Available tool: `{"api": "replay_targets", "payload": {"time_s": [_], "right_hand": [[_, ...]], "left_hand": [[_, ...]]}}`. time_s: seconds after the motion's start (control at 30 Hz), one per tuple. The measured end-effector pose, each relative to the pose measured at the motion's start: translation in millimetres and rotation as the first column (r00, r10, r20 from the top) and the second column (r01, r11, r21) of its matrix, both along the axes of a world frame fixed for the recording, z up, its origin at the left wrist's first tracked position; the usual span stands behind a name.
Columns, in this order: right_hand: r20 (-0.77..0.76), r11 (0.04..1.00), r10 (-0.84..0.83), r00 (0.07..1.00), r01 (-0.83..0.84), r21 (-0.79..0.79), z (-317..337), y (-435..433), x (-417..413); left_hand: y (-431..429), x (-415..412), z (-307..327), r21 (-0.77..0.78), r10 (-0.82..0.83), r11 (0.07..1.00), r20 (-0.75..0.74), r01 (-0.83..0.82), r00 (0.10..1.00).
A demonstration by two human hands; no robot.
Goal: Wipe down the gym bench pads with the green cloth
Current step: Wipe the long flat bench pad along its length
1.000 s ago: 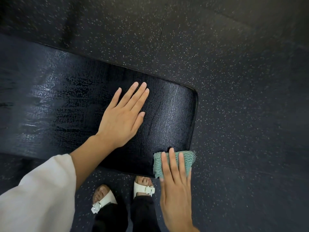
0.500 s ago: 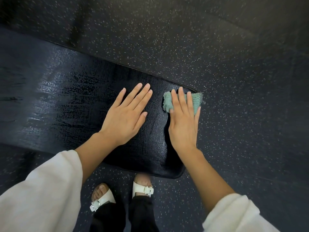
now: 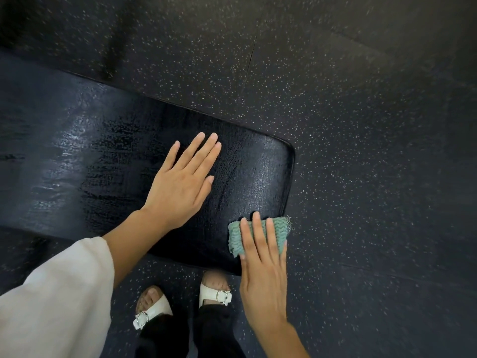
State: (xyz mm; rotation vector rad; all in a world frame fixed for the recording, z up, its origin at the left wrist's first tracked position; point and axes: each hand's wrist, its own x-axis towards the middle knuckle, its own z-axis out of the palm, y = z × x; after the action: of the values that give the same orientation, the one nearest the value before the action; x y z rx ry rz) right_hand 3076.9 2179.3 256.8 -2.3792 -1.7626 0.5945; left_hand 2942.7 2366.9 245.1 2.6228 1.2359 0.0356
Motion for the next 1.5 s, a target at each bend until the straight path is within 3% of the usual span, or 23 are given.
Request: {"api": "replay_targets", "payload": {"time_s": [0.3,0.4,0.57,0.73,1.0,1.5], "right_hand": [[-0.136,0.998,-0.036,0.990,0.042,0.048,4,64,39],[-0.207,0.987,-0.123,0.971,0.141,0.074,10,61,30],[-0.080,0.946,-0.315,0.946,0.319,0.048,-3,86,17],[-0.097,0.959,-0.262,0.960,0.270,0.082,-9,73,27],[-0.221,0.923,-0.367,0.904,0.383,0.037,1,28,0],[-0.456,0.904,-0.336,0.824,0.417,0.088,-13,148,83]], "left_hand": [[-10,16,1,-0.033,0.012,0.999,-0.004,-0.012,1.000],[-11,21,2,-0.044,0.026,0.999,0.001,-0.026,1.000],[-8,31,3,-0.042,-0.059,0.997,0.007,0.059,0.998],[-1,51,5,-0.052,-0.165,0.985,0.010,0.165,0.986],[10,69,5,-0.042,-0.278,0.960,-0.008,0.277,0.961],[15,69,4,-0.030,-0.312,0.950,-0.030,0.311,0.950]]}}
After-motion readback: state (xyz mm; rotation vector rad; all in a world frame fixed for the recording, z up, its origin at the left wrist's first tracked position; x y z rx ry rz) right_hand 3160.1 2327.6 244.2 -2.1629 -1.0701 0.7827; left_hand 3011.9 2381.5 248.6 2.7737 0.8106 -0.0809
